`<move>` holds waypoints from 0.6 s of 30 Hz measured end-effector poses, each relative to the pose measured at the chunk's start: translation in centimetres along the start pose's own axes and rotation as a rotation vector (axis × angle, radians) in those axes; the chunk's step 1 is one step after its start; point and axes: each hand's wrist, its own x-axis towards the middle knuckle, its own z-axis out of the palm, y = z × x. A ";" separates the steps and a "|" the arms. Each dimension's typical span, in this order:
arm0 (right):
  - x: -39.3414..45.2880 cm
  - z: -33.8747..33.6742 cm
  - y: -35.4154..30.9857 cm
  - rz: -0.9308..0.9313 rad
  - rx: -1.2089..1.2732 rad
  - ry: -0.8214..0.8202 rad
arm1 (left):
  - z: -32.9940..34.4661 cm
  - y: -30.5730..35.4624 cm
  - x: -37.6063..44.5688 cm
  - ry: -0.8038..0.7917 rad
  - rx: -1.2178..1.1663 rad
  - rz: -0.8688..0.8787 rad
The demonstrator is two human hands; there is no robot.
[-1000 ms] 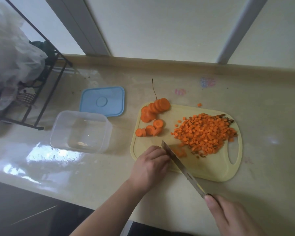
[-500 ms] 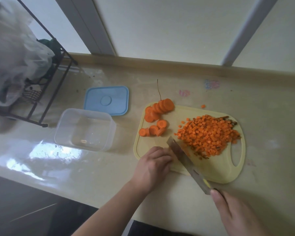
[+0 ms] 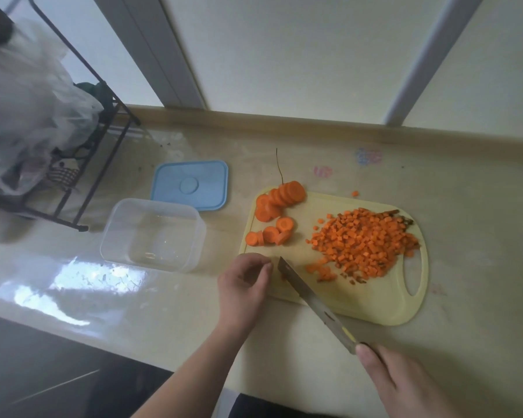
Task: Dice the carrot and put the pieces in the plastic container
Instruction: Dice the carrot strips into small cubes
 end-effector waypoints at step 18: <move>-0.2 -7.4 -0.6 -0.168 -0.624 0.275 | 0.8 4.6 0.6 0.062 -0.080 -0.054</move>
